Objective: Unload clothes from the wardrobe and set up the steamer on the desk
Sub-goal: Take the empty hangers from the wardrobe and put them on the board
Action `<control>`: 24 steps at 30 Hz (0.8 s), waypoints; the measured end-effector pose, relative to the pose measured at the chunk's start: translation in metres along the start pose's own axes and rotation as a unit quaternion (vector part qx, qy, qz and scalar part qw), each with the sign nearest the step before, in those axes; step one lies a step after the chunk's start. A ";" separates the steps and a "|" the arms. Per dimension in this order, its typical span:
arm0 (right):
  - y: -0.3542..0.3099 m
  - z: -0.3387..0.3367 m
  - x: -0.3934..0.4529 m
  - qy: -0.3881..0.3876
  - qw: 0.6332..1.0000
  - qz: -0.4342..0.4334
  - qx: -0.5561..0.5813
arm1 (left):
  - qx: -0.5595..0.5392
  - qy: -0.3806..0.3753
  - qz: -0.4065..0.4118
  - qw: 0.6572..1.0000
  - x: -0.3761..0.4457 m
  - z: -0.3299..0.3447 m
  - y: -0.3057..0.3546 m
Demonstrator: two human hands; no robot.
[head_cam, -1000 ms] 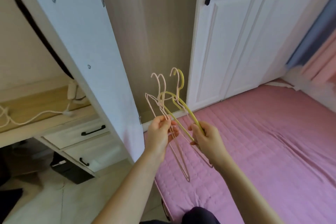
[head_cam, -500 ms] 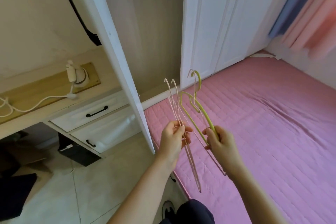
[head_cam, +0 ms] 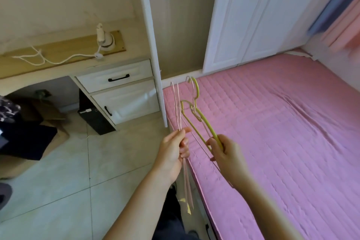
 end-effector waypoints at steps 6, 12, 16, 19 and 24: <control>0.013 0.011 -0.062 -0.077 0.997 0.004 0.002 | -0.102 0.068 0.003 0.992 -0.060 -0.026 -0.027; 0.000 0.039 -0.089 -0.149 0.989 -0.013 -0.003 | -0.210 0.111 -0.002 0.971 -0.083 -0.059 -0.022; -0.013 0.069 -0.091 -0.191 0.981 -0.038 -0.021 | -0.251 0.141 -0.010 0.958 -0.084 -0.091 -0.011; -0.022 0.096 -0.085 -0.212 0.974 -0.069 -0.050 | -0.281 0.158 -0.019 0.946 -0.078 -0.121 -0.001; -0.039 0.150 -0.073 -0.268 0.953 -0.111 -0.084 | -0.317 0.168 -0.011 0.933 -0.063 -0.177 0.026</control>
Point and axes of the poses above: each hand's wrist, its own x-axis towards the middle knuckle, its own z-axis out of the palm, y = z × x, the point moved 1 cm from there along x, towards the middle knuckle, and after that the axes turned 9 degrees about x, right-handed, at the moved point
